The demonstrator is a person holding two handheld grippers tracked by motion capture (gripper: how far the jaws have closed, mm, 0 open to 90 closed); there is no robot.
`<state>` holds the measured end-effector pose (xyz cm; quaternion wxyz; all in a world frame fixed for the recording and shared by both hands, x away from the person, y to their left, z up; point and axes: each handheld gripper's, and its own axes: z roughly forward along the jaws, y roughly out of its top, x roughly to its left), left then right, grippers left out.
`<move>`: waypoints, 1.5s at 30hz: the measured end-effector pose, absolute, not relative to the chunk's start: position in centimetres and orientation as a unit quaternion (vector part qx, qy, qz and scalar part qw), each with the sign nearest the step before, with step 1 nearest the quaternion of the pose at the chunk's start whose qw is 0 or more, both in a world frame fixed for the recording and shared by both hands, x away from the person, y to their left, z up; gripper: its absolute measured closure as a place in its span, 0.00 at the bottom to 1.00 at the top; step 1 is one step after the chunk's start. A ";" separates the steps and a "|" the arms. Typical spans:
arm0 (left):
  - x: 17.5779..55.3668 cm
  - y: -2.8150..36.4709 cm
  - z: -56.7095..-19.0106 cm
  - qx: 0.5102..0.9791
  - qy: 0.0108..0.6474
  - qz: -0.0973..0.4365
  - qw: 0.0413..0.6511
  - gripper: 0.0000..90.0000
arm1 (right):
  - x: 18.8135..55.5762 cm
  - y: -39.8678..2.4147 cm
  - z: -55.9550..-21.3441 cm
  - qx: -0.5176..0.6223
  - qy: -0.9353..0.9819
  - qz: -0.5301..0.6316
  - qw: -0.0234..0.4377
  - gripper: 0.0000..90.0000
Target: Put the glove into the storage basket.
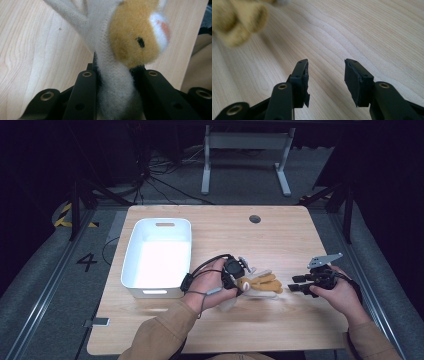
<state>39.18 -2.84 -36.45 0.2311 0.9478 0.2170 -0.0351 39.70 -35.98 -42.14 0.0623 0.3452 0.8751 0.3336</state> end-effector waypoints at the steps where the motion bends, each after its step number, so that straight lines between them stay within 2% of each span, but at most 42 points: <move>1: 39.2 -2.6 -36.2 0.947 0.223 -0.037 0.230 0.83 | 39.8 -36.0 -42.2 0.341 0.879 0.328 0.060 0.67; 10: 39.4 -0.8 -34.4 0.932 0.270 -0.023 0.242 0.83 | 41.5 -35.4 -42.3 0.346 0.882 0.316 0.050 0.74; 17: 39.6 0.8 -33.2 0.914 0.306 -0.021 0.264 0.82 | 41.8 -35.1 -42.3 0.355 0.875 0.329 0.038 0.74; 31: 40.7 3.9 -30.3 0.901 0.348 0.000 0.260 0.82 | 41.5 -35.4 -42.6 0.368 0.868 0.331 0.036 0.73; 45: 42.3 8.4 -29.2 0.873 0.412 0.018 0.261 0.82 | 41.0 -35.8 -42.8 0.380 0.863 0.332 0.031 0.72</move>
